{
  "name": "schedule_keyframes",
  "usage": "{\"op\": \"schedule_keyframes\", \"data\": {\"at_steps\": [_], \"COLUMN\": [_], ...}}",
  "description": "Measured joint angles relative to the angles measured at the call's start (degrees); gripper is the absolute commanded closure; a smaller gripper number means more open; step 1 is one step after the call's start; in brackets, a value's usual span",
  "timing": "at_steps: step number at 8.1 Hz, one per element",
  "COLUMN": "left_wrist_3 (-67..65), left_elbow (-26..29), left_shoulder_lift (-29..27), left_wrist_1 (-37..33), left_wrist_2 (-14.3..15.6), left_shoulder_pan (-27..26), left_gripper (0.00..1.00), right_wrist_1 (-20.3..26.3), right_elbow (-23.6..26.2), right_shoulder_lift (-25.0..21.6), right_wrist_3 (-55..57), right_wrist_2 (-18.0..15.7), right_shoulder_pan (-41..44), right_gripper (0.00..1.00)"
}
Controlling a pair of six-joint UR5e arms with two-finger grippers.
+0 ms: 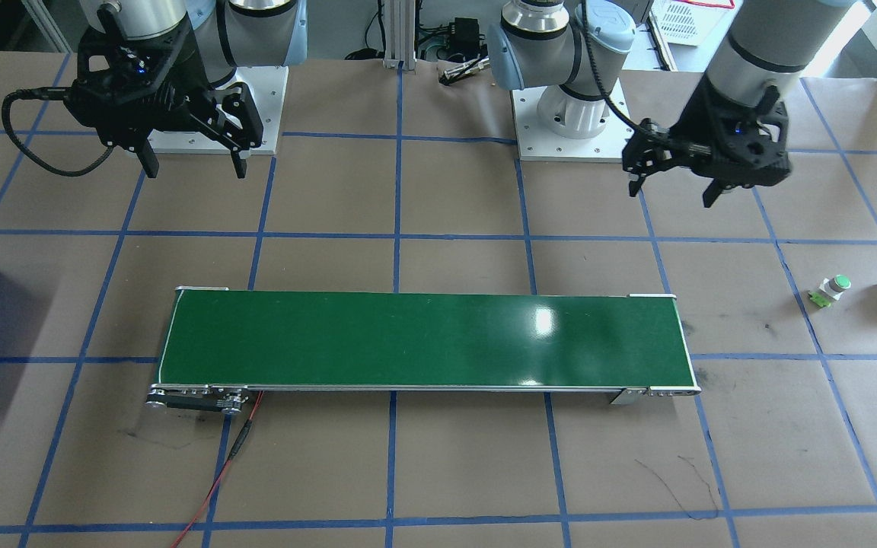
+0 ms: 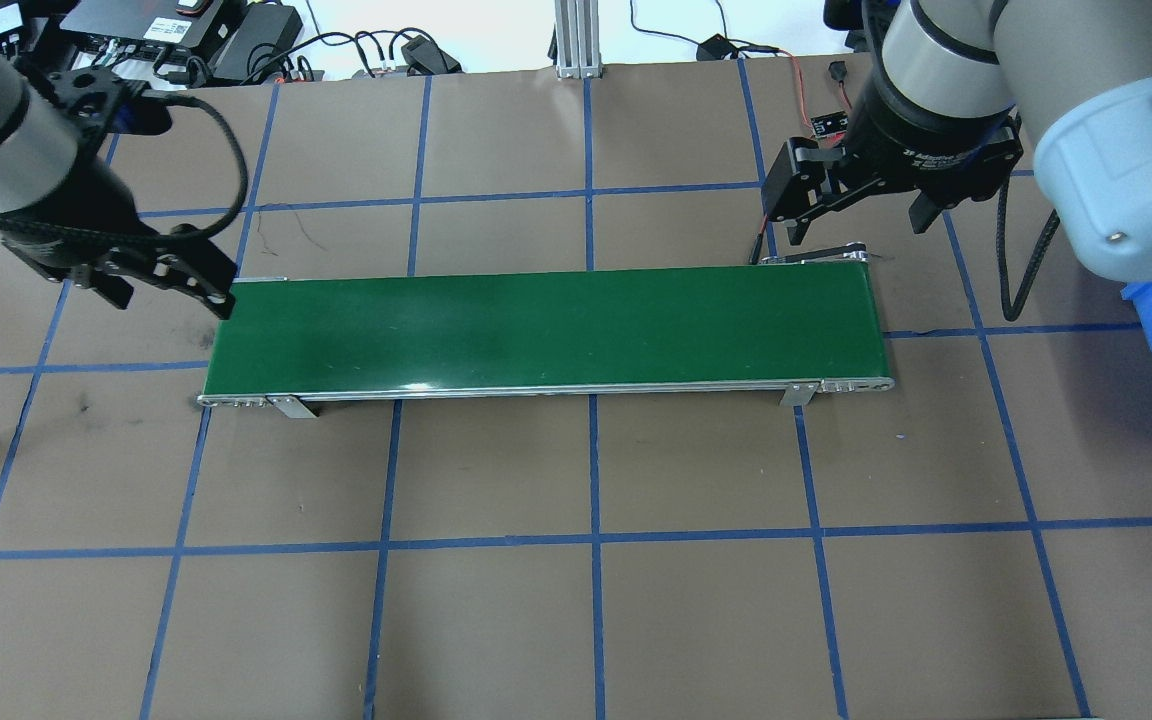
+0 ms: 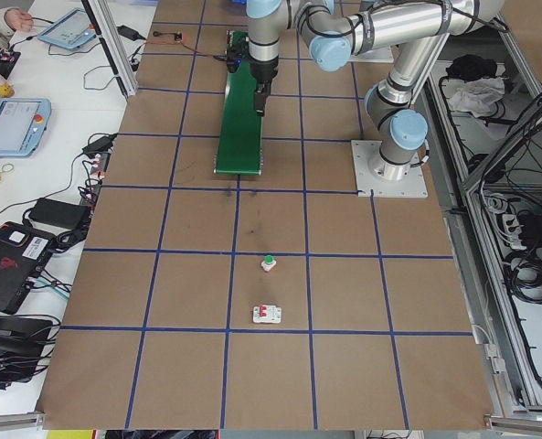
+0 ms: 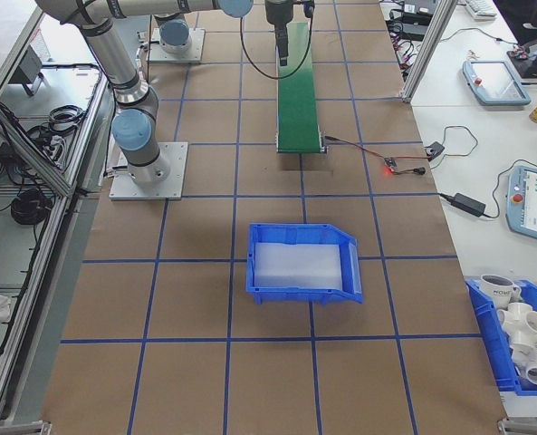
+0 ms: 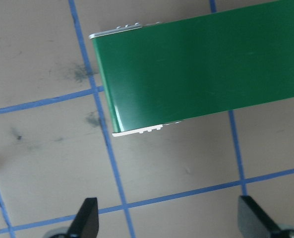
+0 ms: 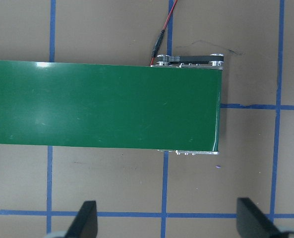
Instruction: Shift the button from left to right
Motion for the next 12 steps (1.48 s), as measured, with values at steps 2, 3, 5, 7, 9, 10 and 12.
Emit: {"op": "schedule_keyframes", "data": {"at_steps": [2, 3, 5, 7, 9, 10, 12], "left_wrist_3": [15.4, 21.79, 32.89, 43.89, 55.14, 59.43, 63.8], "left_elbow": [-0.18, -0.23, -0.18, -0.15, -0.01, 0.18, 0.39], "left_shoulder_lift": [-1.53, -2.48, -5.19, -9.6, -15.63, -18.31, -22.12], "left_wrist_1": [1.87, 2.92, 4.42, 8.3, 15.53, 18.77, 21.64], "left_wrist_2": [0.37, 1.83, 3.66, 6.2, 10.68, 11.37, 11.62], "left_shoulder_pan": [10.35, 13.72, 18.9, 22.4, 23.83, 24.1, 25.99], "left_gripper": [0.0, 0.0, 0.0, 0.0, 0.0, 0.0, 0.0], "right_wrist_1": [0.04, 0.04, 0.01, 0.04, 0.04, 0.04, 0.04], "right_elbow": [0.0, 0.0, 0.0, 0.0, 0.0, 0.0, 0.0], "right_shoulder_lift": [-0.12, -0.11, -0.1, -0.09, -0.09, -0.09, -0.09], "right_wrist_3": [-0.03, -0.02, -0.01, -0.04, -0.08, -0.09, -0.09], "right_wrist_2": [0.06, 0.09, 0.12, 0.08, 0.04, 0.04, 0.03], "right_shoulder_pan": [0.06, 0.08, 0.08, 0.03, 0.01, 0.0, 0.0], "right_gripper": [0.0, 0.0, 0.0, 0.0, 0.0, 0.0, 0.0]}}
